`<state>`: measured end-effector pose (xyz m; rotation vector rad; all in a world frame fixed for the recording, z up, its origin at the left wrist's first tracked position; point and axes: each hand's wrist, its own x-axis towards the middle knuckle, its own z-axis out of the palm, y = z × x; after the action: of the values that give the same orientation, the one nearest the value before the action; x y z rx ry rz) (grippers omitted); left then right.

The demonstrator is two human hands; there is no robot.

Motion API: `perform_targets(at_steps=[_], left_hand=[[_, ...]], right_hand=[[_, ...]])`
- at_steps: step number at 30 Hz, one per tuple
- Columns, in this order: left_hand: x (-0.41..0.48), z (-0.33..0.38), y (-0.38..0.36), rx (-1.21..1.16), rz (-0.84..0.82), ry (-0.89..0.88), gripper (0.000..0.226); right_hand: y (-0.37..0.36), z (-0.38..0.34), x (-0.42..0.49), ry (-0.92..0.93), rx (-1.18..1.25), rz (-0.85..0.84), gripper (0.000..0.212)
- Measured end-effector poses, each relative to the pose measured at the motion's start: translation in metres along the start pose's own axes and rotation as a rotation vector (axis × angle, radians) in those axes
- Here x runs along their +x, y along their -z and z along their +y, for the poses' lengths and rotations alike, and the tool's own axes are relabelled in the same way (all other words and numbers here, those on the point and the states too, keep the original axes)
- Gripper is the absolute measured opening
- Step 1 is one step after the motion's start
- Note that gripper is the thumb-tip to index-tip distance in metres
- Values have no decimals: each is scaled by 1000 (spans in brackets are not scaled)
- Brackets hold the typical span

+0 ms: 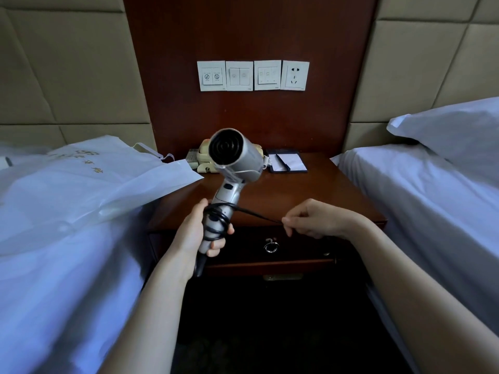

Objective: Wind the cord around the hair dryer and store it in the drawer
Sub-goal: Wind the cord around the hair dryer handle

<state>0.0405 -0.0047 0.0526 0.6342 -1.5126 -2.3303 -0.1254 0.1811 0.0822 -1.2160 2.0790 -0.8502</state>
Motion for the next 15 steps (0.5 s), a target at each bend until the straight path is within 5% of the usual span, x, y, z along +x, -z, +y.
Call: perform_targets(at_steps=[6, 15], left_hand=[[-1, 4, -4, -88, 177, -53, 65], [-11, -3, -10, 343, 400, -289, 34]], right_hand=[[-9, -51, -16, 89, -375, -81, 21], [-31, -105, -33, 230, -749, 300, 28]])
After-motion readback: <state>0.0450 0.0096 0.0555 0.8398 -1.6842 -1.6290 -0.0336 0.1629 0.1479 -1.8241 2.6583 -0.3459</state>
